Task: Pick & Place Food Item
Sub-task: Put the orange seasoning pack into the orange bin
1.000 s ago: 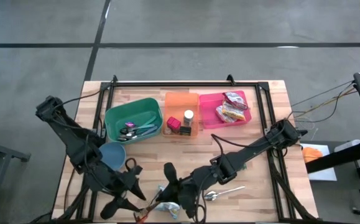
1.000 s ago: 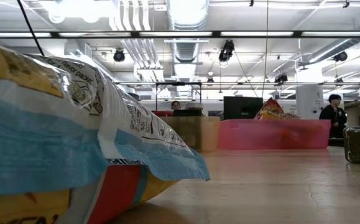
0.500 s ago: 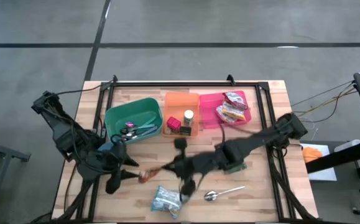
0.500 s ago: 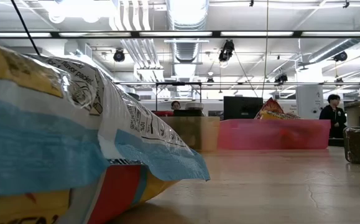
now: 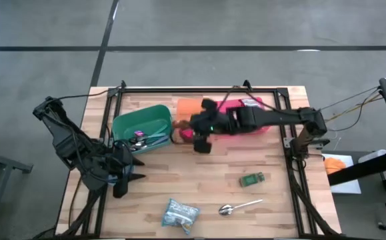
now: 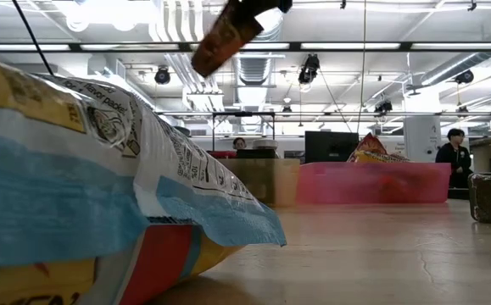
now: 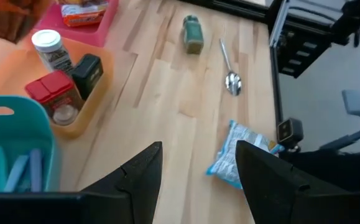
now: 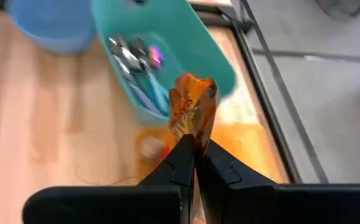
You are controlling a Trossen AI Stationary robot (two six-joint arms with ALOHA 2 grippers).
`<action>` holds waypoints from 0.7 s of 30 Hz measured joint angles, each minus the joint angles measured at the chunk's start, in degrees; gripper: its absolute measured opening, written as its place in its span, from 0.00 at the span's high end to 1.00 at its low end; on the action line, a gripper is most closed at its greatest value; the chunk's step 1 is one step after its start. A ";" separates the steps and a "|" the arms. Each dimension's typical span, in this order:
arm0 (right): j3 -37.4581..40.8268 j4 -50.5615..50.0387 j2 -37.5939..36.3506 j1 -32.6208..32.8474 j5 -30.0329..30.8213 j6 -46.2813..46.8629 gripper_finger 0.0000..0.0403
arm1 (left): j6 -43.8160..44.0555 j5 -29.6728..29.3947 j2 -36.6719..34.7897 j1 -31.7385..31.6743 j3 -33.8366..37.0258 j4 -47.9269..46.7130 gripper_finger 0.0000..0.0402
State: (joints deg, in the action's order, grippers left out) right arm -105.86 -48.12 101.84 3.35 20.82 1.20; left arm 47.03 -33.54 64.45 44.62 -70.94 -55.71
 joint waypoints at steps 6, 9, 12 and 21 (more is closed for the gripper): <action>-5.50 -8.63 2.01 -7.23 -1.27 -5.26 0.98 | -1.66 0.07 0.15 0.00 0.00 -0.57 0.49; -8.20 -11.48 3.55 -10.52 -3.03 -4.98 0.98 | -4.85 0.07 0.15 0.01 0.03 -2.03 0.49; -10.38 -14.26 5.29 -13.21 -3.37 -4.60 0.98 | -2.74 -2.46 0.15 0.02 0.05 -1.24 0.49; -17.20 -21.79 13.20 -18.74 -5.93 -7.61 0.98 | 0.80 -8.30 0.15 0.02 0.09 -1.77 0.49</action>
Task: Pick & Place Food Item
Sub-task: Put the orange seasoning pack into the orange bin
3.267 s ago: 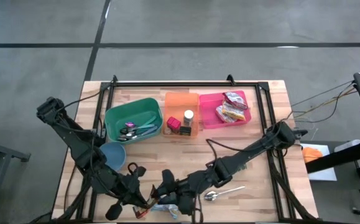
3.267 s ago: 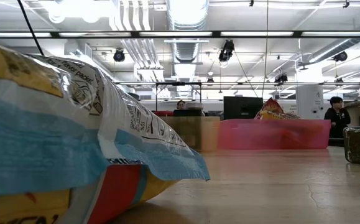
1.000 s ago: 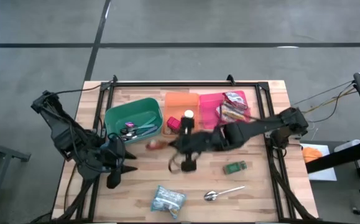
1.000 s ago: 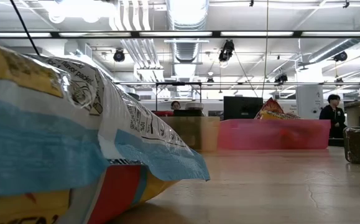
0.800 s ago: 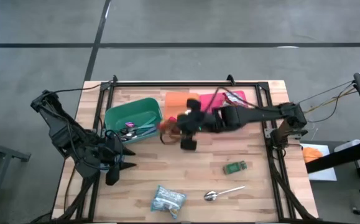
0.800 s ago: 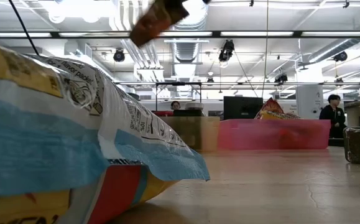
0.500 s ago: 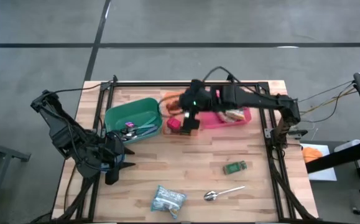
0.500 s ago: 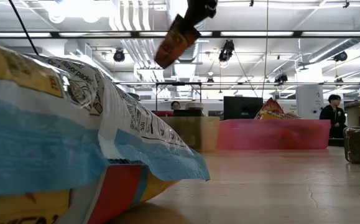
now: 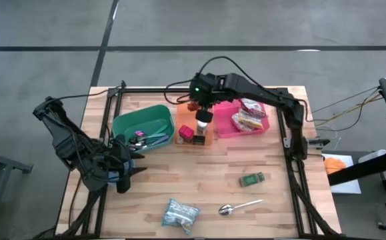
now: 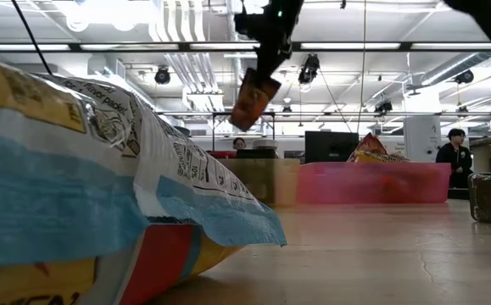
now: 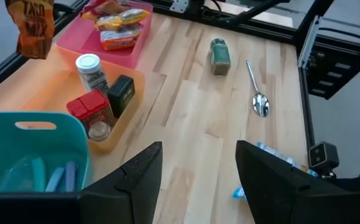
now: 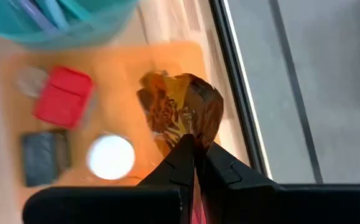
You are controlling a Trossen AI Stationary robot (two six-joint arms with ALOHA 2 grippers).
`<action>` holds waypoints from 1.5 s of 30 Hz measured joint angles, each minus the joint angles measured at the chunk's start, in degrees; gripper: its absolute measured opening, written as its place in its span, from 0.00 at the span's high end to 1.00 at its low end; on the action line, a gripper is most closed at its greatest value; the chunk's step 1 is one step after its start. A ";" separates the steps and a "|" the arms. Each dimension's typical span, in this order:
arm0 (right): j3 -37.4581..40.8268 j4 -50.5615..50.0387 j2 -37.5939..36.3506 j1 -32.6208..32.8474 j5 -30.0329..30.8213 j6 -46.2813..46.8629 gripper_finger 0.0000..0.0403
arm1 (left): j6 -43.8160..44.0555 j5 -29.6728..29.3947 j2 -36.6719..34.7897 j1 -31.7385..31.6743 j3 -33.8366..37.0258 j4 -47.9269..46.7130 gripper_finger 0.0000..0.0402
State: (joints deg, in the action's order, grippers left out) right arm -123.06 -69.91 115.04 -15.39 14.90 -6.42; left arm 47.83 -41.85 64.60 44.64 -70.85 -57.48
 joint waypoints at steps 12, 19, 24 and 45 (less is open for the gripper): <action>-10.80 -13.87 12.00 -4.82 -4.89 -13.07 0.98 | 0.02 -0.18 0.00 0.00 0.04 -2.23 0.49; -10.72 -16.24 14.60 -5.15 -4.94 -17.68 0.98 | 0.02 -0.20 0.00 -0.02 0.04 -2.95 0.49; -10.67 -14.91 16.12 -4.92 -5.16 -19.74 0.98 | 0.02 -0.19 0.00 -0.02 0.04 -2.90 0.49; -10.65 -14.05 20.71 -4.60 -9.62 -21.90 0.98 | 0.64 -0.20 -0.02 -0.44 1.81 -2.02 0.49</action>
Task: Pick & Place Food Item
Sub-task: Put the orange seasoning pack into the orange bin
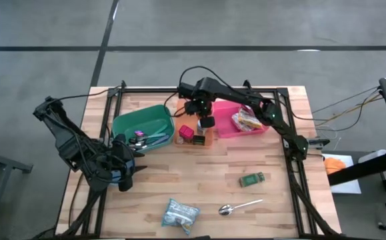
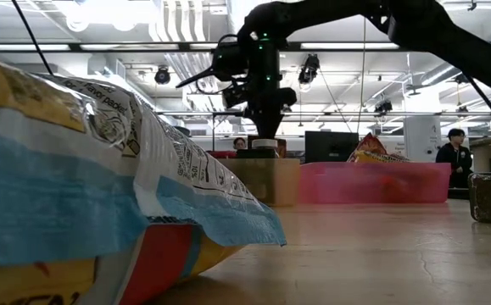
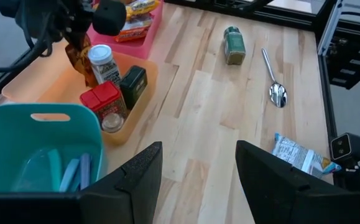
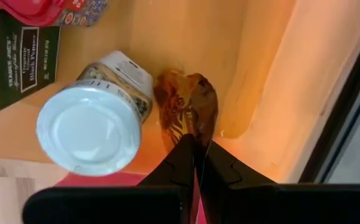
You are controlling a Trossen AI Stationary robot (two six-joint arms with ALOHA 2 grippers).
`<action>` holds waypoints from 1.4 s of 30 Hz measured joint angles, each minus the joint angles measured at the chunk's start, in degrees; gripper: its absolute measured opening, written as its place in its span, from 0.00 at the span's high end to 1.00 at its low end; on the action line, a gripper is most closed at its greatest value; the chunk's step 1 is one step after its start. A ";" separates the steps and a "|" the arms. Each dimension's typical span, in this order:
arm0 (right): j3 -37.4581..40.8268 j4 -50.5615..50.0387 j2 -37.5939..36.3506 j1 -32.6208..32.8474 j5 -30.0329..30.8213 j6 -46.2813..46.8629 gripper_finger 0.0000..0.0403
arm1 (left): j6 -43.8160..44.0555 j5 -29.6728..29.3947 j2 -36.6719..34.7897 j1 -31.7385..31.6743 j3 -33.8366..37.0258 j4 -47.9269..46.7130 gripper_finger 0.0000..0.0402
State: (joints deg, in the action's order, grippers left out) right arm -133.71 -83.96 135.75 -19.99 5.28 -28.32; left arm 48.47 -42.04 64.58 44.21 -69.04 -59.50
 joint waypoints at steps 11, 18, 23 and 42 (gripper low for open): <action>0.00 0.12 0.80 -0.04 -0.84 0.09 0.98 | 0.02 0.00 0.00 0.00 0.07 0.06 0.49; 0.00 -1.07 0.80 -0.02 -1.02 2.02 0.98 | 0.02 0.00 0.00 0.00 0.07 0.01 0.49; 0.00 -1.41 0.80 -0.02 -1.05 5.24 0.98 | 0.02 0.00 0.00 0.00 0.08 0.02 0.49; 0.00 -2.06 0.80 -0.02 -1.44 10.16 0.98 | 0.06 0.02 0.01 0.00 1.40 -0.12 0.49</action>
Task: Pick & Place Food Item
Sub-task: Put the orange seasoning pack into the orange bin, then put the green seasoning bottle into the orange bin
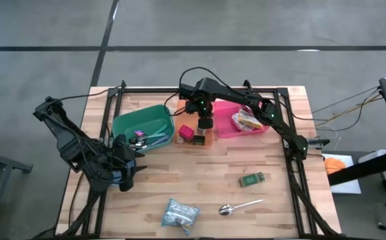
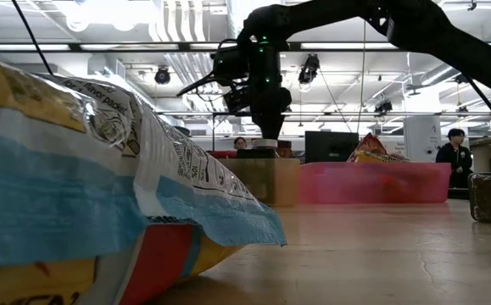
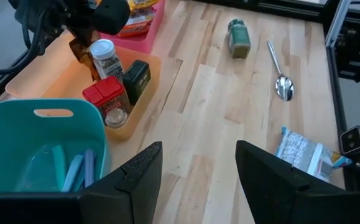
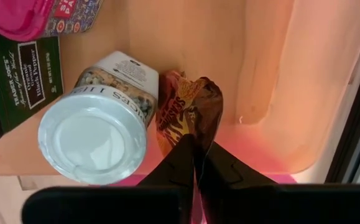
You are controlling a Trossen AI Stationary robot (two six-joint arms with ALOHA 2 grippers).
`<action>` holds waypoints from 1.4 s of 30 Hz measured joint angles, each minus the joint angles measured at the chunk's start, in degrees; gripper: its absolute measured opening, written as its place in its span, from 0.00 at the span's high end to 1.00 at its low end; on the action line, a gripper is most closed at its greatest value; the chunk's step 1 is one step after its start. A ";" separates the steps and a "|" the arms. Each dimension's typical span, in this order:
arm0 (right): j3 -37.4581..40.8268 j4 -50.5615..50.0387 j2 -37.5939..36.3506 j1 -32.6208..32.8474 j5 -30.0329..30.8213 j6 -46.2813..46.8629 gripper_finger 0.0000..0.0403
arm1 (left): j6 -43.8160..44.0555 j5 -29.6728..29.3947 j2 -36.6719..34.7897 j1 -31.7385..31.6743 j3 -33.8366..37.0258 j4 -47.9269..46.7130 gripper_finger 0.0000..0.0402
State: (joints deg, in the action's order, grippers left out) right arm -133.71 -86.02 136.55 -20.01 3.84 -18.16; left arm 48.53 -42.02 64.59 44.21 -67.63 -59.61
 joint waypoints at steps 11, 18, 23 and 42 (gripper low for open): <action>0.02 -1.05 0.00 0.26 0.06 2.93 0.68 | 0.00 0.00 -0.01 -0.39 0.16 0.44 0.49; -0.25 -2.19 -0.20 1.02 0.50 2.74 0.49 | -0.05 0.00 -0.01 -0.39 0.17 0.41 0.49; -1.20 -2.30 -1.35 1.16 0.85 2.91 0.45 | -0.07 0.00 -0.01 -0.42 0.19 0.41 0.49; -1.25 -3.93 -10.91 8.71 9.74 9.16 0.44 | 1.03 2.19 0.01 -0.42 0.48 -0.12 0.49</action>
State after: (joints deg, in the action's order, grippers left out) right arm -134.96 -89.95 125.64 -11.30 13.58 -8.99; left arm 49.57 -39.83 64.60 43.79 -67.16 -59.73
